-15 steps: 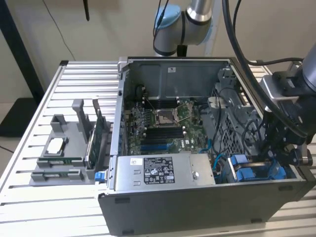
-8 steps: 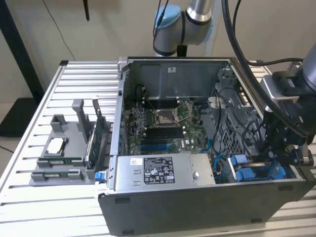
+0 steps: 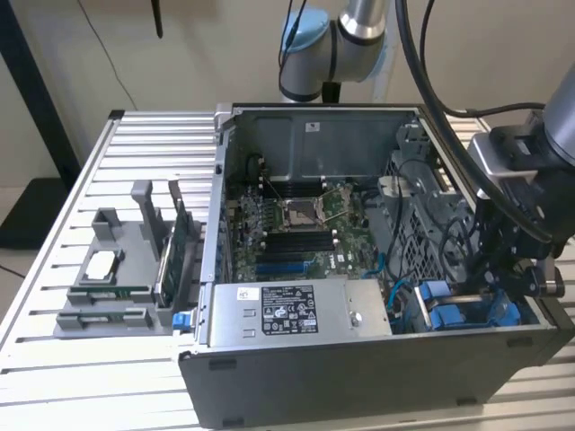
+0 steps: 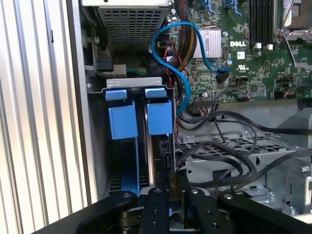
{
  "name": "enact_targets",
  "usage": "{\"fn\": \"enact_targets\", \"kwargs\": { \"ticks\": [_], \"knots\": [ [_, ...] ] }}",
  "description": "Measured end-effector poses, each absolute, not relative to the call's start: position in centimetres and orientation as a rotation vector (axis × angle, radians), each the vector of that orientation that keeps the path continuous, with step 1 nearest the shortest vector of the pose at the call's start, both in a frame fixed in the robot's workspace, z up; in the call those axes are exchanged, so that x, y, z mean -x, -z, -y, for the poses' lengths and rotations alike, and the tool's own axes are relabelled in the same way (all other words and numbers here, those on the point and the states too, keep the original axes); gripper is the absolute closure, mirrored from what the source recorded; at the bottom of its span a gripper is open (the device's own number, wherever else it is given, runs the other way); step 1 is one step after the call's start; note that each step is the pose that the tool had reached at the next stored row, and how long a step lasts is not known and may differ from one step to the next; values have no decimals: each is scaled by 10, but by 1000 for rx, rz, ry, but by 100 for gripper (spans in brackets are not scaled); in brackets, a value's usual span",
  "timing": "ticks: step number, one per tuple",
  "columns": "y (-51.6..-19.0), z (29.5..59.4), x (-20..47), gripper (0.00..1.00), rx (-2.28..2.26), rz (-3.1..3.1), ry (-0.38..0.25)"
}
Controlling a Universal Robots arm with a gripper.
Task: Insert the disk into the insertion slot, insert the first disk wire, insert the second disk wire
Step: 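Insert the first disk wire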
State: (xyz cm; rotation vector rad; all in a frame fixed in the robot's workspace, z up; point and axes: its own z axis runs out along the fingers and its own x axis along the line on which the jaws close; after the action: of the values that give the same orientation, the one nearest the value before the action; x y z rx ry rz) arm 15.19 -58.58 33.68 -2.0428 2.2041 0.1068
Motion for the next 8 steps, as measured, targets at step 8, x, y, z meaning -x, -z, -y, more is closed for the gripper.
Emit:
{"fn": "enact_targets", "kwargs": {
  "ticks": [8],
  "knots": [
    [-342,584,-152,81,2043,-2204,-106]
  ]
}}
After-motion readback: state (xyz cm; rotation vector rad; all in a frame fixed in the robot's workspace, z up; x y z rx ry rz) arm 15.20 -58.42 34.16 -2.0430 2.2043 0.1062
